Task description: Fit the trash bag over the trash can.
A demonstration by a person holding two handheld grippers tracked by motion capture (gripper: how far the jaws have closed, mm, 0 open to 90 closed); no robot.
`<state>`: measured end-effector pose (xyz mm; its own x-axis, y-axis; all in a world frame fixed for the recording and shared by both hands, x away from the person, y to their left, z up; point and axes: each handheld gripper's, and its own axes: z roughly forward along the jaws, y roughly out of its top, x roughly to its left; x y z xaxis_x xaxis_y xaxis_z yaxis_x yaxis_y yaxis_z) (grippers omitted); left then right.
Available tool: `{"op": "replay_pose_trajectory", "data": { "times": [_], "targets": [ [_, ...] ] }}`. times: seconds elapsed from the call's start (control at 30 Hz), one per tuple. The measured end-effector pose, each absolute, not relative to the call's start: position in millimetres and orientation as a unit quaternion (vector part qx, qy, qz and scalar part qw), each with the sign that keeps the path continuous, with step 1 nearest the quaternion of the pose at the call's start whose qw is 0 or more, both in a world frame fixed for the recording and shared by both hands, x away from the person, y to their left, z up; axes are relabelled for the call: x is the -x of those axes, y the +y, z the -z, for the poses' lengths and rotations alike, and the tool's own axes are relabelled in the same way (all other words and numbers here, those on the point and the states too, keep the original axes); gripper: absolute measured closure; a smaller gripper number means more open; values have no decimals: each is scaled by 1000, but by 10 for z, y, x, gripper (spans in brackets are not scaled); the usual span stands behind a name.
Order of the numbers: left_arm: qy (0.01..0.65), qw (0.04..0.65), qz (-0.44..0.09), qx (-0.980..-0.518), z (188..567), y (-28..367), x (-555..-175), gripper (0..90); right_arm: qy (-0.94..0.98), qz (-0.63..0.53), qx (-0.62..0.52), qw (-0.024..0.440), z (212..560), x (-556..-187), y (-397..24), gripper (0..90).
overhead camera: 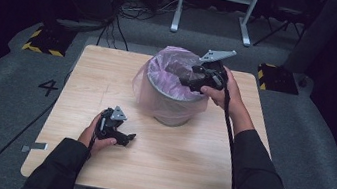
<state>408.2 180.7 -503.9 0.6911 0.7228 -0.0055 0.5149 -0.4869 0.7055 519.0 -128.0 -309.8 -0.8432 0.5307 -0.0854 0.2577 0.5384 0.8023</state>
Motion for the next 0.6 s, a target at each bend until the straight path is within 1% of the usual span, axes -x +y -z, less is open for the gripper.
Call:
{"op": "replay_pose_trajectory", "data": {
  "times": [0.07, 0.1, 0.17, 0.37, 0.6],
  "targets": [
    [364, 352, -148, -849, 5039, 1807, -4082, 107, 867, -418, -222, 155, 3094, -5198, -1258, 471],
    [364, 352, -148, -850, 5039, 1807, -4082, 107, 870, -415, -219, 151, 3093, -5204, -1249, 489],
    [364, 352, -148, -850, 5039, 1807, -4082, 107, 875, -404, -221, 150, 3094, -5222, -1215, 493],
    [364, 352, -148, -850, 5039, 1808, -4082, 107, 877, -390, -248, 131, 3113, -5306, -1173, 461],
    [364, 352, -148, -850, 5039, 1808, -4082, 107, 892, -350, -267, 102, 3175, -5392, -1148, 375]
  ]
}}
